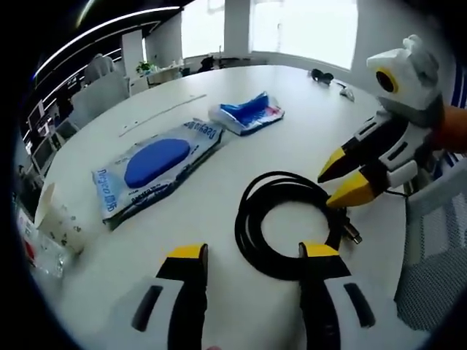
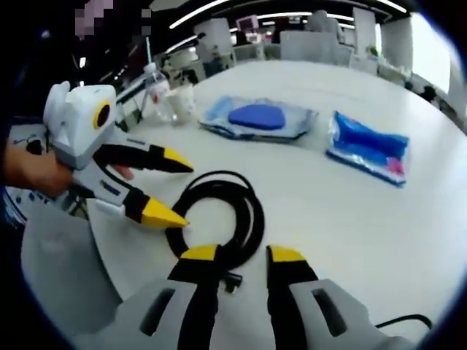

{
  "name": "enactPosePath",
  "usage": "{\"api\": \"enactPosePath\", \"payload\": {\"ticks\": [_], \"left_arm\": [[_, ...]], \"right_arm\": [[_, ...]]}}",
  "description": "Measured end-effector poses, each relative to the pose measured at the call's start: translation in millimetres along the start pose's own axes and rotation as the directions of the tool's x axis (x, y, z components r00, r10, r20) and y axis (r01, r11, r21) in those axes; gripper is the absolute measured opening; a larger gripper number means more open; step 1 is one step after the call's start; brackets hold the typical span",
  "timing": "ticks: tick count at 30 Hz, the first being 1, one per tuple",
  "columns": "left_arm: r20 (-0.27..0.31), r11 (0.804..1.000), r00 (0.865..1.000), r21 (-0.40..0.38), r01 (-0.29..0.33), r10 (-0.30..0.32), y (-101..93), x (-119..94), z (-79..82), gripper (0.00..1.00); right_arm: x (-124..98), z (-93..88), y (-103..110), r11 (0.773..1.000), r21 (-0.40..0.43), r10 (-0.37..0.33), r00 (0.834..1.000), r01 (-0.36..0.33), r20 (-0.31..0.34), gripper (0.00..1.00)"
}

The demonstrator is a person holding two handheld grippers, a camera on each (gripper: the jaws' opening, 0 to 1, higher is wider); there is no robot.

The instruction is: Arrange the tabletop items into an orderly group along one side of the table until the central work area is clear of visible clutter.

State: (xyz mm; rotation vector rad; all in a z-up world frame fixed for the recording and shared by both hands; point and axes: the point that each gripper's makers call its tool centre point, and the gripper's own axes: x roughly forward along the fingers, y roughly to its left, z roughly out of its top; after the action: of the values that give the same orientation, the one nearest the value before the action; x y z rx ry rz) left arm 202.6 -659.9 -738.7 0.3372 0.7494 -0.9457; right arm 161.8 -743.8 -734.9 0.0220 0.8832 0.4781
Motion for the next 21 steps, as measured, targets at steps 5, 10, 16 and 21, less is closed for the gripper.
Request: {"api": "enactPosePath", "payload": {"ticks": [5,10,16,21], "left_arm": [[-0.001,1.000,1.000,-0.005,0.000,0.000,-0.7,4.3,1.2,0.46],[0.008,1.000,1.000,0.027,-0.007,0.007,0.4,7.1,3.4,0.42],[0.000,0.996,1.000,0.091,0.021,-0.021,-5.6,8.8,3.0,0.30],[0.006,0.997,1.000,0.083,0.011,-0.011,-0.6,8.0,2.5,0.26]], "right_arm": [[2.1,1.9,0.9,1.000,0.010,0.002,1.000,-0.002,-0.018,0.21],[7.2,7.6,2.9,1.000,-0.018,-0.013,0.999,0.013,-0.040,0.21],[17.1,6.6,9.1,0.999,-0.043,-0.022,0.997,0.019,-0.074,0.21],[18.0,6.0,6.8,0.999,-0.022,-0.045,0.994,0.043,-0.102,0.21]]}}
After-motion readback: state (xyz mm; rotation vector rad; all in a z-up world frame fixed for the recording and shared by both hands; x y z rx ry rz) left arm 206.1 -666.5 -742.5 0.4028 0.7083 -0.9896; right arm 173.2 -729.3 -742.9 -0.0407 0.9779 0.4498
